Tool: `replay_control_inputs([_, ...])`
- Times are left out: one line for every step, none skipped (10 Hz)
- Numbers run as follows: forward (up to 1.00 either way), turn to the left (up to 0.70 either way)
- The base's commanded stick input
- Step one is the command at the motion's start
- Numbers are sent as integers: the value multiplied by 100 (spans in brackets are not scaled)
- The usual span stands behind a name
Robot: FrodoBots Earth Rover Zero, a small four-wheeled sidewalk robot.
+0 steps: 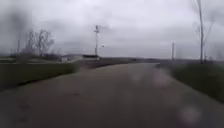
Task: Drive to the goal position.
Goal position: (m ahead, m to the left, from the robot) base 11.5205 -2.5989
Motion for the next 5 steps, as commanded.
replay_control_inputs([50, -1])
replay_control_inputs([50, -1])
replay_control_inputs([50, -1])
replay_control_inputs([50, -1])
replay_control_inputs([50, -1])
